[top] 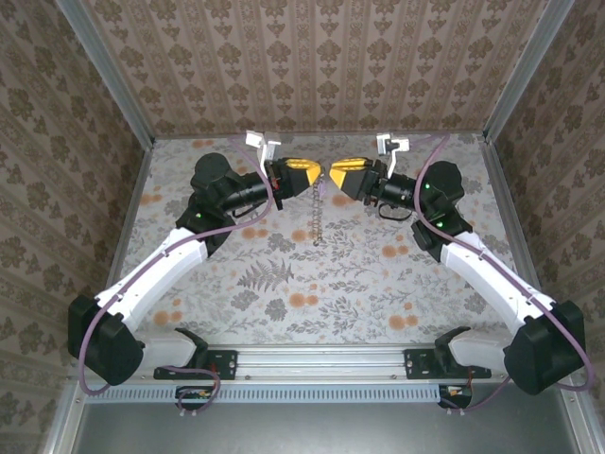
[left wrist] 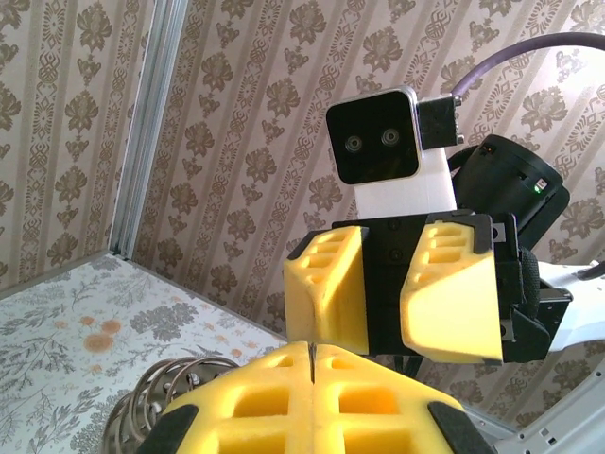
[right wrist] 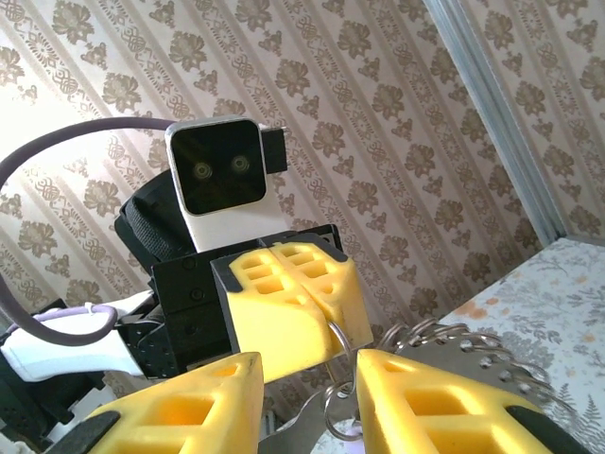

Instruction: Put the keys on the keyring

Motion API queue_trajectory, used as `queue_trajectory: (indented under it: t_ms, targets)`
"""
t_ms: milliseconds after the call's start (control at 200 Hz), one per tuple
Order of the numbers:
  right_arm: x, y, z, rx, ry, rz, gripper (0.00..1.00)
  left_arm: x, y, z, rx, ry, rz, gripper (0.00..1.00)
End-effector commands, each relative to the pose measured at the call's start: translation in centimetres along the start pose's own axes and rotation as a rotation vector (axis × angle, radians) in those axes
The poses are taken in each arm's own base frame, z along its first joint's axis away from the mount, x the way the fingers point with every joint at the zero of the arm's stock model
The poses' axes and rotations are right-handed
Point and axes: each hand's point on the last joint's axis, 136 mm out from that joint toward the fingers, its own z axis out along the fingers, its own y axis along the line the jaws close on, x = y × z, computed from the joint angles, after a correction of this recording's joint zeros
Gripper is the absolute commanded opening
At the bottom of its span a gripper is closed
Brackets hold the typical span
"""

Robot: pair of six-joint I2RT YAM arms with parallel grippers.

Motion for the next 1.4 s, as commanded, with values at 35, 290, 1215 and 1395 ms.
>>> queue_trajectory:
  t_ms: [35,290,1215,1395]
  targets:
    - [0.2,0.5,0.5,-0.042,0.005,-0.007,0.34,-1.7,-1.7,-0.4,0.047,-0.05,0.041,0.0]
    - [0.5,0.3,0.9,-0.048,0.013,0.0,0.34,-1.6,-1.8,-0.3,0.051,-0.047,0.04,0.0]
    - [-0.3,0.8,1.3,-0.053,0.001,-0.014,0.04,-0.3,-1.6,0.2,0.061,-0.015,0.017,0.0]
    - [-0.3,0.6,1.1,-0.024,0.016,-0.019,0.0,0.1,-1.3,0.2,0.044,0.006,0.009,0.0]
